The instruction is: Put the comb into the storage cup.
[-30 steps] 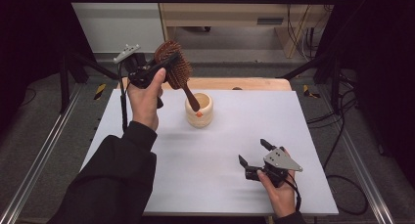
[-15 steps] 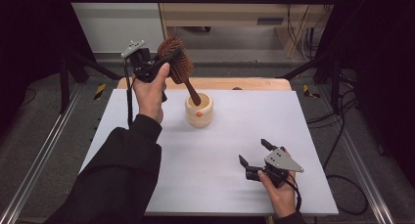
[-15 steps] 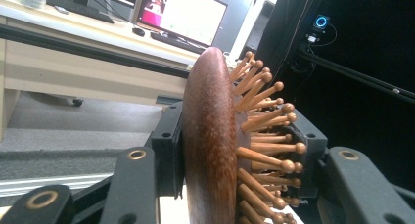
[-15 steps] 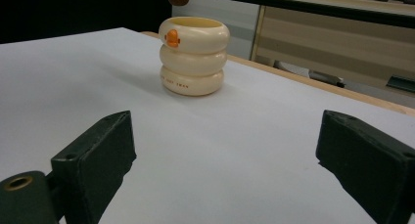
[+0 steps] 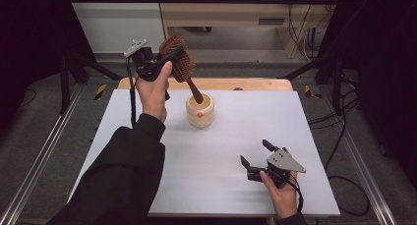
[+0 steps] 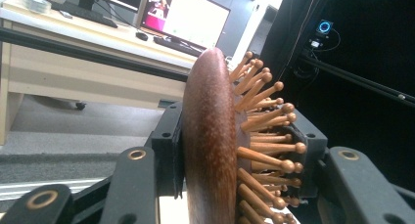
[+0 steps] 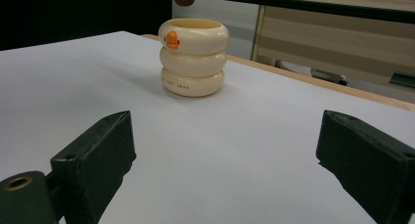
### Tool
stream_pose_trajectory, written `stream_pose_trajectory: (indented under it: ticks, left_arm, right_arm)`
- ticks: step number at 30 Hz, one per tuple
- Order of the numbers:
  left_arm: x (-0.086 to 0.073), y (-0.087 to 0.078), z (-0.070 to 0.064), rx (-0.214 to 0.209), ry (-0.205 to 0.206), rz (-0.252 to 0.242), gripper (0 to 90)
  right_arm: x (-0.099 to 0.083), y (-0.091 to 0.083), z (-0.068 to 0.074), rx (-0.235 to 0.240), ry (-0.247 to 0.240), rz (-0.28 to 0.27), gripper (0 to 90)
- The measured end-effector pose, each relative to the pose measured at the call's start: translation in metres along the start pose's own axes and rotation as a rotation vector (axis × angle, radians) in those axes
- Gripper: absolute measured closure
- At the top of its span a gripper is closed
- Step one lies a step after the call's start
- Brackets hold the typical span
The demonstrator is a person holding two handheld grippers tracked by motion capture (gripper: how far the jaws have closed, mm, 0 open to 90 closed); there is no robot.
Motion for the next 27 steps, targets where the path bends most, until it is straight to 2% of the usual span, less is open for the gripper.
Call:
stream_pose_trajectory:
  ticks: [9, 12, 16, 27]
  left_arm:
    - [-0.003, 0.003, -0.001, 0.0, 0.009, -0.004, 51.0]
    - [-0.005, 0.005, 0.001, 0.006, 0.007, -0.003, 51.0]
    - [-0.008, 0.006, 0.003, 0.013, 0.001, -0.026, 51.0]
    - [-0.012, 0.012, 0.006, 0.035, 0.016, -0.022, 51.0]
  right_arm:
    - [0.001, 0.0, 0.0, 0.009, 0.021, -0.012, 7.3]
    - [0.0, 0.0, 0.0, 0.009, 0.021, -0.012, 7.3]
    - [-0.001, 0.0, 0.0, 0.013, 0.029, -0.012, 7.3]
    - [-0.001, -0.001, -0.002, 0.013, 0.032, -0.015, 7.3]
Point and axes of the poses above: each handheld gripper's, and its own axes: y roughly forward along the jaws, x roughly out of its top, z roughly to its left, the point moved 7 cm from there along y, roughly forward along the jaws, and after that the axes turned 14 degrees about -y, right-handed, at the moved point
